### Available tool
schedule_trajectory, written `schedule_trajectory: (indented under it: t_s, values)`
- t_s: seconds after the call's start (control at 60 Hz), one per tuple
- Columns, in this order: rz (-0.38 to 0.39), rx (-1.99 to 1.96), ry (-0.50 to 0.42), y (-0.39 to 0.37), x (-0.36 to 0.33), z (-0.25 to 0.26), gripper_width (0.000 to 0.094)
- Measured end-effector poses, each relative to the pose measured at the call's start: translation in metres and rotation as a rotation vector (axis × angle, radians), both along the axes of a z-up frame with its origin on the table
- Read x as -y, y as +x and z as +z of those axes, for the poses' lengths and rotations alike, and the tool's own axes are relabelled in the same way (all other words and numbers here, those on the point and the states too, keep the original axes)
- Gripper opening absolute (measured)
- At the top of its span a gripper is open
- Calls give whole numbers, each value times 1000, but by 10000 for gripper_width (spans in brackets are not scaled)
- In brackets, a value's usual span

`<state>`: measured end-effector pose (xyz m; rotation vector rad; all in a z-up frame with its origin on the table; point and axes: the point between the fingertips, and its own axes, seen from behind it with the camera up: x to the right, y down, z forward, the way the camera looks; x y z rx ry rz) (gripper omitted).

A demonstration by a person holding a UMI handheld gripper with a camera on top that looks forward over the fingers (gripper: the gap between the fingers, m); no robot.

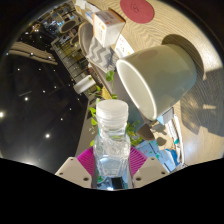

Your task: Pour water

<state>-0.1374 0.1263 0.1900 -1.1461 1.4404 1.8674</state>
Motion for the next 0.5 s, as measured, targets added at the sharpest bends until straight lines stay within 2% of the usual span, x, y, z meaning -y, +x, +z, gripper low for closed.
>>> schedule_trajectory:
  t_s: [0.233,0.367,0.5]
  values:
    - [52,82,-27,-2,2,-10,407]
    - [92,435,11,5,11,0,408]
    - [72,919,72,46,14,19,411]
